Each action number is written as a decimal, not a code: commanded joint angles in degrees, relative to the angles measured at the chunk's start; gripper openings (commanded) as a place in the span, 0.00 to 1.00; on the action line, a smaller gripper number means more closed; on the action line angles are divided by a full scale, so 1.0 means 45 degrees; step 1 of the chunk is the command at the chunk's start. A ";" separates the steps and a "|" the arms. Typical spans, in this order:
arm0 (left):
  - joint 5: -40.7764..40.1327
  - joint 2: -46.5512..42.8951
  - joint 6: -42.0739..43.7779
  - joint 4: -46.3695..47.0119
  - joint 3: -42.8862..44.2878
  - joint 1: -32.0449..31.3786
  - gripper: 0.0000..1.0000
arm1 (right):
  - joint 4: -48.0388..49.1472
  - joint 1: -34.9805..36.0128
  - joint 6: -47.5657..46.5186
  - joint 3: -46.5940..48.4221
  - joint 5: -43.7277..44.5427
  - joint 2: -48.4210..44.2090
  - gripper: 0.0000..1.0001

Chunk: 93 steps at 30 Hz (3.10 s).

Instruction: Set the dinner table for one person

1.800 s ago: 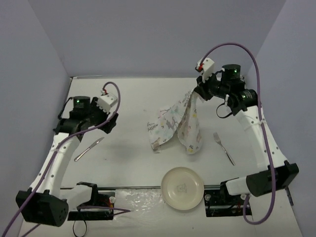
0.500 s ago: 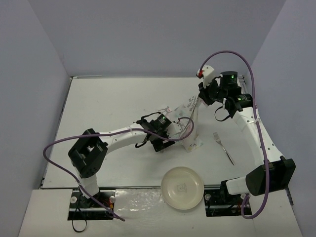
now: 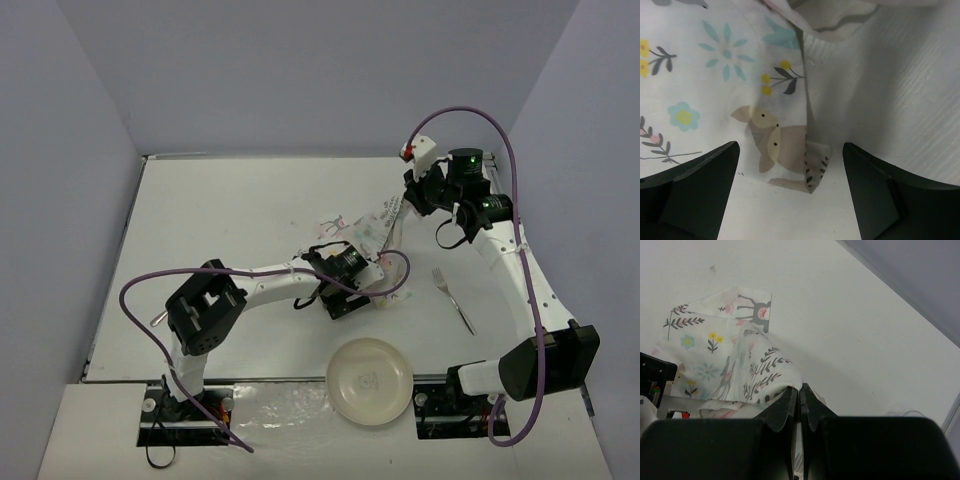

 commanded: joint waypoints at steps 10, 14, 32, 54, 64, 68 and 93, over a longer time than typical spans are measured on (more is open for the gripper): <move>-0.2696 -0.0932 0.0499 0.1408 -0.0771 0.0606 0.82 | 0.0867 -0.0103 -0.0192 -0.0364 0.0391 -0.0694 0.00; -0.2593 -0.1396 0.0664 0.1255 -0.0737 0.1571 0.81 | 0.0747 -0.0091 -0.0482 -0.0544 0.0842 -0.1035 0.00; -0.1846 -0.2359 0.1294 0.1247 -0.1312 0.3545 0.81 | 0.0161 0.0131 -0.1131 -0.0953 0.2434 -0.0647 0.00; -0.0538 0.0147 0.0189 0.0581 0.0321 0.2953 0.08 | 0.0085 0.0457 -0.1208 -0.1310 0.2696 -0.0748 0.00; -0.1267 -0.1372 0.1125 -0.0562 0.1648 0.3257 0.00 | 0.0074 0.0468 -0.1454 -0.1448 0.2806 -0.1216 0.99; -0.1222 -0.2353 0.1647 -0.1714 0.2530 0.3836 0.00 | -0.0161 0.0543 -0.1243 -0.0777 0.1943 -0.1358 1.00; -0.0945 -0.3063 0.1601 -0.2463 0.3518 0.4983 0.00 | 0.0566 0.4688 0.0773 0.0879 0.1530 0.4618 1.00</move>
